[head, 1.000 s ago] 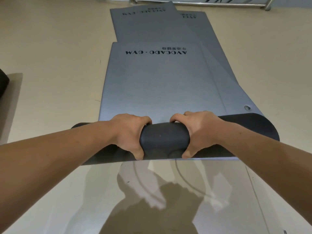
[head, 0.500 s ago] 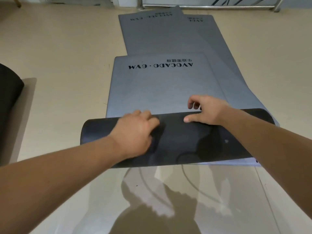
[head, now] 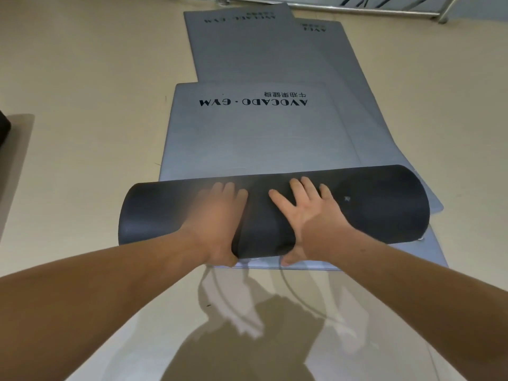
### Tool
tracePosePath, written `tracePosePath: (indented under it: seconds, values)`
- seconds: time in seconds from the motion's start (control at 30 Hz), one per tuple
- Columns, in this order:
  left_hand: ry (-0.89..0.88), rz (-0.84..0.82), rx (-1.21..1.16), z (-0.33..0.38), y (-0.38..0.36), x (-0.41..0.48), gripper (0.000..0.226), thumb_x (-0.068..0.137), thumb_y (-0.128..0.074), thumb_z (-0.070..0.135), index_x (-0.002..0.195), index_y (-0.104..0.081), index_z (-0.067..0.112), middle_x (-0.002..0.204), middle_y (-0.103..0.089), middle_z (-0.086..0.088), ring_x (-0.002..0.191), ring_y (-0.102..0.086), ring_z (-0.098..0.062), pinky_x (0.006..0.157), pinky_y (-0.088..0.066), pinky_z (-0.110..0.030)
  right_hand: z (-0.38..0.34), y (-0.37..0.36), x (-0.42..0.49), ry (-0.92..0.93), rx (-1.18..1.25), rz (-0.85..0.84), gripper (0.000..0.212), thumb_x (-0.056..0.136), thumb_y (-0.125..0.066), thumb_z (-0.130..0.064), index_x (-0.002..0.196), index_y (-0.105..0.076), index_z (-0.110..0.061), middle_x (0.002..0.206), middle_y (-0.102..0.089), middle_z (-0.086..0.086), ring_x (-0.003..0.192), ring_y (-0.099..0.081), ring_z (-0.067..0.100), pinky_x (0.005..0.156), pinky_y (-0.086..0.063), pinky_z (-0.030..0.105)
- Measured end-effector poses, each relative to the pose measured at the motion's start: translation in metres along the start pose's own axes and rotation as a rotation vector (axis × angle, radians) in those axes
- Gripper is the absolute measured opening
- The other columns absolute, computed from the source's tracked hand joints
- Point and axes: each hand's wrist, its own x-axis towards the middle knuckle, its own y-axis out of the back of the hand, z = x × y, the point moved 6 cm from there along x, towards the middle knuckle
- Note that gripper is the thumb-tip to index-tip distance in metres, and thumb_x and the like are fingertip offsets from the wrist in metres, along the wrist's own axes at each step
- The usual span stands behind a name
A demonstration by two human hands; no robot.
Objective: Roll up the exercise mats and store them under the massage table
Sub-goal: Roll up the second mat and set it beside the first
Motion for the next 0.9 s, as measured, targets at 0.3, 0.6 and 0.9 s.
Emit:
tracePosePath:
  seconds: [0.3, 0.6, 0.9]
  values:
    - [-0.058, -0.096, -0.155, -0.015, 0.03, 0.003, 0.124, 0.051, -0.081, 0.074, 0.153, -0.029, 0.027, 0.139, -0.051, 0.002, 0.124, -0.053, -0.022, 0.105, -0.048, -0.043, 0.019, 0.02, 0.012, 0.103, 0.126, 0.11, 0.121, 0.051, -0.072, -0.086, 0.153, -0.025, -0.041, 0.135, -0.047, 0.0, 0.125, -0.052, 0.024, 0.108, -0.037, 0.048]
    - [-0.072, -0.674, -0.68, -0.008, 0.018, -0.044, 0.085, 0.047, -0.102, 0.043, 0.121, -0.061, 0.045, 0.117, -0.069, 0.017, 0.106, -0.07, -0.015, 0.091, -0.062, -0.041, 0.012, 0.001, -0.012, 0.17, 0.558, -0.547, 0.101, 0.033, -0.101, -0.065, 0.121, -0.051, -0.063, 0.129, -0.058, -0.017, 0.116, -0.063, 0.019, 0.104, -0.055, 0.047]
    - [-0.039, -0.252, -0.313, -0.033, 0.068, -0.043, 0.1, 0.069, -0.087, 0.062, 0.154, -0.042, 0.034, 0.152, -0.045, 0.013, 0.135, -0.051, -0.018, 0.106, -0.05, -0.043, 0.035, 0.033, 0.004, 0.16, 0.609, -0.21, 0.096, 0.057, -0.096, -0.063, 0.14, -0.051, -0.048, 0.137, -0.053, -0.016, 0.125, -0.054, 0.014, 0.11, -0.046, 0.042]
